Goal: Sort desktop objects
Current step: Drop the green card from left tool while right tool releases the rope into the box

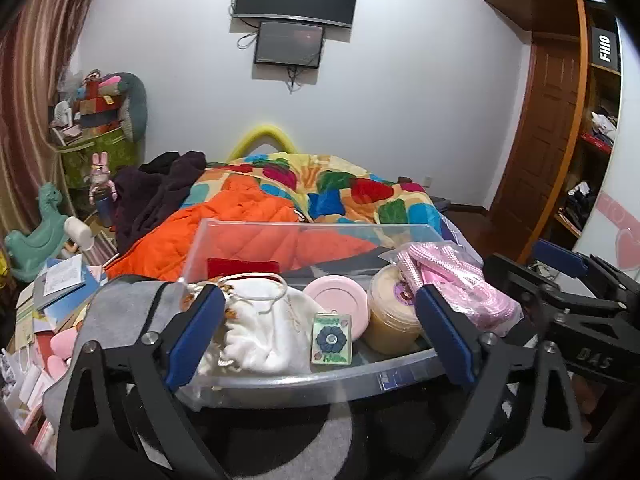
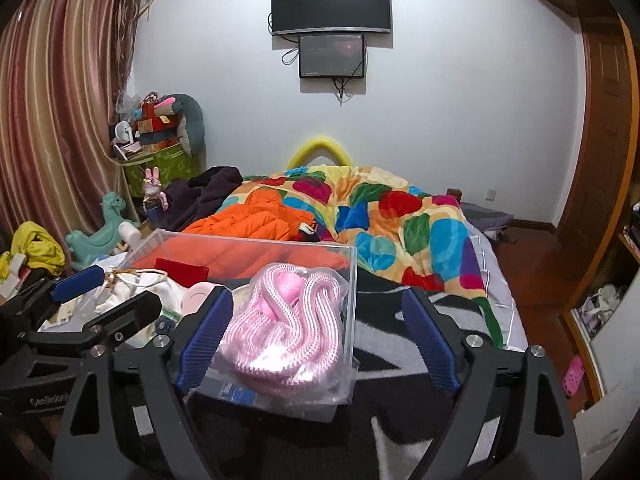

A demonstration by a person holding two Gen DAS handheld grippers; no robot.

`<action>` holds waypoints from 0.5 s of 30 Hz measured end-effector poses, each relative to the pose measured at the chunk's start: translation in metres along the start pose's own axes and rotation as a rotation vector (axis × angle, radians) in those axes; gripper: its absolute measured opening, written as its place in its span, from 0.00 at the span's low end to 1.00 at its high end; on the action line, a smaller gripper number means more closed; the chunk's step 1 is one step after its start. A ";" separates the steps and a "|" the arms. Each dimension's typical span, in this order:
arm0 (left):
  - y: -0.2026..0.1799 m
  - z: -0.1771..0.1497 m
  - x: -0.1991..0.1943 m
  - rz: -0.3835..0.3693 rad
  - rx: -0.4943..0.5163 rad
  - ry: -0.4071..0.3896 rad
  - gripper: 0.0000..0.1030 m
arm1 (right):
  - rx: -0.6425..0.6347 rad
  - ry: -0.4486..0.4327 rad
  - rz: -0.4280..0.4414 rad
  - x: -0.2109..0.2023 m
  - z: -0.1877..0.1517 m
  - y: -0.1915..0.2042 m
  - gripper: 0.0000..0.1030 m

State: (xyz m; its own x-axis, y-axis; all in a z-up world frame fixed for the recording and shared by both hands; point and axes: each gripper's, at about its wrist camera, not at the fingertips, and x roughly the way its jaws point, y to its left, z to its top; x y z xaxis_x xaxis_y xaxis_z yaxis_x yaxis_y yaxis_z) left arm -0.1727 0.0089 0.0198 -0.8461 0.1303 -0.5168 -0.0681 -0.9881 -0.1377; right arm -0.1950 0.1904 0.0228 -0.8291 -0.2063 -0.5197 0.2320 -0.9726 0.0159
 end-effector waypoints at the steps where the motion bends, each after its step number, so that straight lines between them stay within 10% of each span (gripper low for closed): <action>1: 0.001 0.000 -0.002 0.002 -0.004 0.004 0.96 | 0.007 0.000 0.005 -0.003 0.001 -0.001 0.85; 15: 0.000 -0.022 -0.056 0.025 -0.027 -0.017 0.97 | 0.020 -0.053 0.085 -0.056 -0.025 0.011 1.00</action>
State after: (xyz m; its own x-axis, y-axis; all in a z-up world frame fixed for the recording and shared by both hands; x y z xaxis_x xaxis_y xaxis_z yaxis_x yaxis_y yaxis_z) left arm -0.1133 0.0031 0.0302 -0.8560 0.1037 -0.5064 -0.0322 -0.9885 -0.1480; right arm -0.1334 0.1944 0.0306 -0.8326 -0.2929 -0.4702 0.2929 -0.9532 0.0750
